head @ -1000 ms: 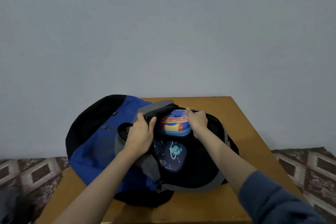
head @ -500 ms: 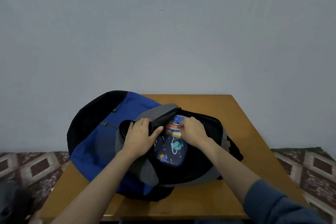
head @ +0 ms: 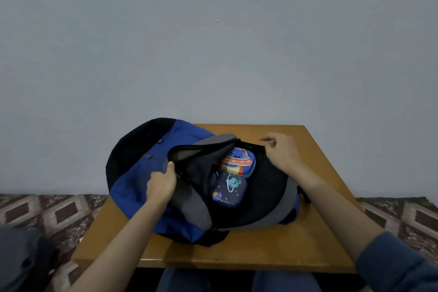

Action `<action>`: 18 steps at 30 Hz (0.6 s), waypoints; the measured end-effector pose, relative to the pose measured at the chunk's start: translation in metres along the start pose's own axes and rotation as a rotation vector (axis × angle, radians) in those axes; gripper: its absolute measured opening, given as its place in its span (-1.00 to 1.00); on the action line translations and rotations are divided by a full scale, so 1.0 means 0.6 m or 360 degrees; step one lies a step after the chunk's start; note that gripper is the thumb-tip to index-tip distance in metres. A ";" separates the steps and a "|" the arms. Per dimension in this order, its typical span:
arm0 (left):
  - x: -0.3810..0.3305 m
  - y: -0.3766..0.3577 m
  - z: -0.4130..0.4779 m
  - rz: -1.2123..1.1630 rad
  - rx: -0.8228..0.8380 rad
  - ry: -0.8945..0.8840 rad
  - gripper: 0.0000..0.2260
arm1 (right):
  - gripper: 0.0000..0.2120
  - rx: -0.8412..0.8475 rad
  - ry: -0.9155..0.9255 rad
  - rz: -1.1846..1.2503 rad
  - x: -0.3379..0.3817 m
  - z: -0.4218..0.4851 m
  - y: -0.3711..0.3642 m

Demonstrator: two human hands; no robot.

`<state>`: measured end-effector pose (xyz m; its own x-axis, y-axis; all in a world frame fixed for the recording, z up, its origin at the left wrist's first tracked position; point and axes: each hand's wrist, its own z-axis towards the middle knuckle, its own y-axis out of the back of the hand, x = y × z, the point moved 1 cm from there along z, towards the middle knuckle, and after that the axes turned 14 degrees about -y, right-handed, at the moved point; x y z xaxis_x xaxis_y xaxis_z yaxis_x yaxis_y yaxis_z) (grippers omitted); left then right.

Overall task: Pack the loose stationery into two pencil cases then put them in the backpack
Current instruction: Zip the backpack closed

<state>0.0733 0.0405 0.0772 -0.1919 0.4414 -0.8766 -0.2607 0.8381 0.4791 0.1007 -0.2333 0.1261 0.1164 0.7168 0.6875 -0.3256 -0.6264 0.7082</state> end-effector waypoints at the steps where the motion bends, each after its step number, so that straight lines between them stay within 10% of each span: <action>1: -0.013 -0.007 -0.008 -0.0059 0.0024 -0.0057 -0.39 | -0.74 -0.0031 -0.0009 0.0070 0.004 -0.001 0.014; 6: -0.109 -0.070 -0.088 -0.0345 0.0380 -0.0759 -0.51 | -0.81 -0.0212 0.0047 0.0366 0.029 -0.012 0.069; 12: -0.098 -0.166 -0.150 0.0148 0.1280 -0.1199 -0.60 | -0.82 -0.0253 0.0089 0.0378 0.031 -0.039 0.098; 18: -0.076 -0.109 -0.124 0.0038 0.0958 -0.1207 -0.76 | -0.84 -0.0162 0.0069 0.0204 0.006 -0.070 0.092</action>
<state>0.0289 -0.0579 0.0892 0.5258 0.3730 -0.7644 0.3042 0.7568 0.5785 0.0436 -0.2523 0.1606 0.0282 0.6469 0.7621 -0.4286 -0.6809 0.5938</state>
